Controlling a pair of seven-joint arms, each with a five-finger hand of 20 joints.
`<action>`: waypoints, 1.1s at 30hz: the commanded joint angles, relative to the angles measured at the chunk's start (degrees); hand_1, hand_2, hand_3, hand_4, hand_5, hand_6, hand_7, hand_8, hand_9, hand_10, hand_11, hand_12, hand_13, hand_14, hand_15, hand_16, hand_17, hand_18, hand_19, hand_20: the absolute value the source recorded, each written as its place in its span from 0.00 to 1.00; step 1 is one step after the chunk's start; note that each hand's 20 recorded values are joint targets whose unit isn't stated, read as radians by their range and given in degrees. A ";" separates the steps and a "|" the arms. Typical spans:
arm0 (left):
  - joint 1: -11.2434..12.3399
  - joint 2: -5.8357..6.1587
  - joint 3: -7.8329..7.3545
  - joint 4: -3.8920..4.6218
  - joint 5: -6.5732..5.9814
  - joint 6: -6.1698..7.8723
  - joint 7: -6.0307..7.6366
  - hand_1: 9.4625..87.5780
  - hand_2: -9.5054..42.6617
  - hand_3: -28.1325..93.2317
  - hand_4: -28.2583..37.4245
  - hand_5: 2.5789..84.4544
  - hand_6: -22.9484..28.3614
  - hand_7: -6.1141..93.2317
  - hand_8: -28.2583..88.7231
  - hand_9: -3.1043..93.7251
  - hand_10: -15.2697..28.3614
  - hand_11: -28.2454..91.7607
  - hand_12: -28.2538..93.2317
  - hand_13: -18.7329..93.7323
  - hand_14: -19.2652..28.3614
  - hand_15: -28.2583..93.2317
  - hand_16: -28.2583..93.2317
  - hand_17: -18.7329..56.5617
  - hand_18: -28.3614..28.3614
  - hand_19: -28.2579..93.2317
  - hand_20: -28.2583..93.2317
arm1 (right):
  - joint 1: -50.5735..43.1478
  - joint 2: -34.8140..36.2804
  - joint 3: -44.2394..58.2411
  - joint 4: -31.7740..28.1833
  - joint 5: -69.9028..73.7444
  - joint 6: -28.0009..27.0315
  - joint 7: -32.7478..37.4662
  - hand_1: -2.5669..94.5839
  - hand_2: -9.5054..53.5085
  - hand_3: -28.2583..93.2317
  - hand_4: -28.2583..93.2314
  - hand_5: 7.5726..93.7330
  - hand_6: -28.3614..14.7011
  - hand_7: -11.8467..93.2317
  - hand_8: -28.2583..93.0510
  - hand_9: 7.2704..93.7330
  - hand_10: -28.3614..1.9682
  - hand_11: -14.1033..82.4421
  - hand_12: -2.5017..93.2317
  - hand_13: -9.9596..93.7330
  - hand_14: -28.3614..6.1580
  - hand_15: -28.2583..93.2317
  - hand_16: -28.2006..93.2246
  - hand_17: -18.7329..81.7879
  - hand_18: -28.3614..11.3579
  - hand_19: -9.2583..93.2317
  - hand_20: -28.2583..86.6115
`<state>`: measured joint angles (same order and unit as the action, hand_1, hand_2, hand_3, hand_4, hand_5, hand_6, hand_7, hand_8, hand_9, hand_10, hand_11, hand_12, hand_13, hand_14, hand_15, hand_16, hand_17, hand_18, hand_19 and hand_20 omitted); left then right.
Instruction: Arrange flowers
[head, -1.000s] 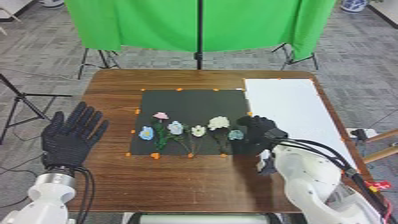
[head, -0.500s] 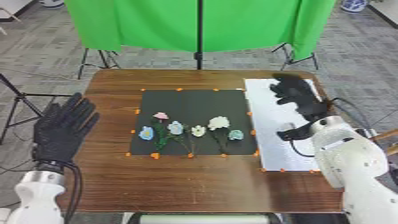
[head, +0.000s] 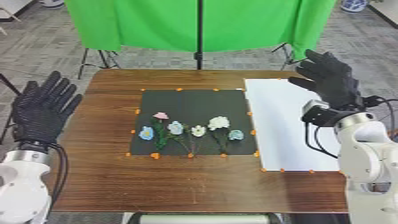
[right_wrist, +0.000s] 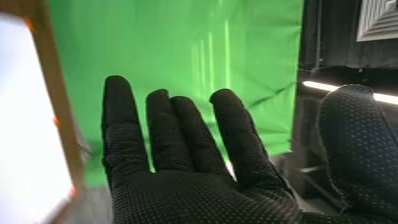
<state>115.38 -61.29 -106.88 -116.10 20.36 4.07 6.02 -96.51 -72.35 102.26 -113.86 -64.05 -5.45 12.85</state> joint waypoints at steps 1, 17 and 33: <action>2.00 -1.97 -0.42 -0.43 -0.72 0.56 -0.16 0.21 0.45 0.81 0.01 0.42 0.62 0.08 0.19 0.32 0.64 0.29 0.31 0.33 0.61 0.33 0.20 0.21 0.70 0.41 0.34 | -2.62 -3.60 0.29 -1.86 -1.95 -0.87 0.43 0.19 0.29 0.84 0.02 0.35 0.46 0.16 0.16 0.32 0.45 0.18 0.15 0.36 0.46 0.28 0.37 0.34 0.28 0.39 0.39; 4.63 -3.94 -2.21 -2.44 -2.08 2.37 1.11 0.21 0.45 0.81 0.00 0.33 0.57 0.09 0.19 0.33 0.65 0.31 0.31 0.36 0.63 0.34 0.19 0.21 0.72 0.42 0.34 | -4.24 -7.50 0.89 -5.29 -3.23 -6.22 -0.04 0.18 0.29 0.84 0.02 0.35 0.44 0.16 0.16 0.31 0.44 0.17 0.14 0.35 0.47 0.28 0.36 0.34 0.29 0.38 0.40; 4.66 1.02 -0.60 0.06 -8.56 1.95 3.82 0.20 0.45 0.81 0.00 0.43 0.61 0.11 0.19 0.38 0.67 0.32 0.32 0.39 0.66 0.37 0.19 0.20 0.73 0.43 0.34 | -0.18 -4.21 -3.72 -5.32 -3.62 -4.85 -3.55 0.18 0.29 0.84 0.02 0.38 0.48 0.18 0.16 0.32 0.39 0.17 0.15 0.35 0.43 0.28 0.36 0.33 0.27 0.37 0.40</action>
<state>118.55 -61.78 -109.29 -117.78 16.77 5.91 8.24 -98.15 -77.53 99.17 -118.96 -67.50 -10.78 10.99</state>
